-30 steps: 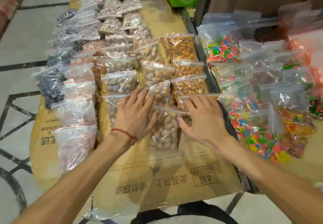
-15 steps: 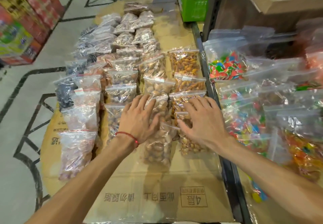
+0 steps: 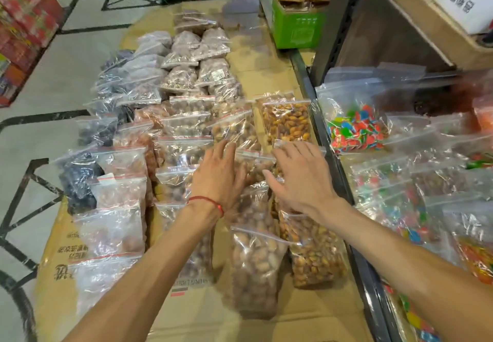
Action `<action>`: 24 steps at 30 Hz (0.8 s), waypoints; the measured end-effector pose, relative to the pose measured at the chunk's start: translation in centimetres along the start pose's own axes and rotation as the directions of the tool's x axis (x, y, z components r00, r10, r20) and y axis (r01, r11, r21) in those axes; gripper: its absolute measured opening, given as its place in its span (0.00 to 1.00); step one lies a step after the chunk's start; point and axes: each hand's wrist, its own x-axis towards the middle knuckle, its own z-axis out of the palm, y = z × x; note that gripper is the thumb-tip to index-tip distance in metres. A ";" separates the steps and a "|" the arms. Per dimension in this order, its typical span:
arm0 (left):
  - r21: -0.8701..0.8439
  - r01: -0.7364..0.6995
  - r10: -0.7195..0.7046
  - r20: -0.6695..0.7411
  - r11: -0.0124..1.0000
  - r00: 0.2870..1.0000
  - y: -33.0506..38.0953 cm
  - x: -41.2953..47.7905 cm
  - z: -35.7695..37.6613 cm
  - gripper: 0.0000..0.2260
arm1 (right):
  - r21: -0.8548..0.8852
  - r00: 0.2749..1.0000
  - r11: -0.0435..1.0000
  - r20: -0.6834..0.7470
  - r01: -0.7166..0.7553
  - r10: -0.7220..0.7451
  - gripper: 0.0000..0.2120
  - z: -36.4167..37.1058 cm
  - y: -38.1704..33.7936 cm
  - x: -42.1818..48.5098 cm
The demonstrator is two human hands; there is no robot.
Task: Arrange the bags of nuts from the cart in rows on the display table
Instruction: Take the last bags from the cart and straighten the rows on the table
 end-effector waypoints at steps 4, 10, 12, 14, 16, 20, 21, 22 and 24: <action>-0.392 0.237 -0.219 0.091 0.889 0.971 -0.4 3.2 2.0 0.26 | 0.293 0.982 0.943 0.148 -0.160 0.121 0.24 1.0 -0.6 3.1; -0.718 0.511 -0.423 0.325 0.472 0.846 -1.0 6.0 4.0 0.37 | 0.607 0.893 0.664 0.379 -0.437 0.241 0.29 3.5 -1.5 7.4; -0.779 0.541 -0.436 0.387 0.317 0.812 -1.0 6.8 4.6 0.39 | 0.664 0.876 0.577 0.420 -0.475 0.238 0.32 4.4 -1.8 8.3; -0.784 0.537 -0.433 0.387 0.310 0.814 -0.7 7.2 4.5 0.41 | 0.721 0.858 0.469 0.468 -0.510 0.212 0.33 4.9 -2.2 9.1; -0.801 0.521 -0.448 0.365 0.295 0.816 -0.4 7.3 4.3 0.43 | 0.735 0.829 0.385 0.518 -0.558 0.211 0.35 5.4 -2.6 9.5; -0.819 0.485 -0.454 0.323 0.306 0.831 -0.1 7.1 4.7 0.39 | 0.683 0.766 0.346 0.565 -0.643 0.307 0.38 6.6 -3.2 9.4; -0.834 0.452 -0.446 0.291 0.316 0.847 -0.2 7.1 4.9 0.37 | 0.676 0.755 0.339 0.559 -0.654 0.343 0.38 6.9 -3.3 9.2; -0.839 0.442 -0.444 0.281 0.317 0.851 -0.3 7.1 5.0 0.36 | 0.673 0.747 0.329 0.554 -0.662 0.367 0.39 7.1 -3.4 9.1; -0.868 0.421 -0.442 0.280 0.261 0.852 -0.5 7.1 5.2 0.36 | 0.671 0.740 0.322 0.558 -0.668 0.375 0.40 7.2 -3.6 9.1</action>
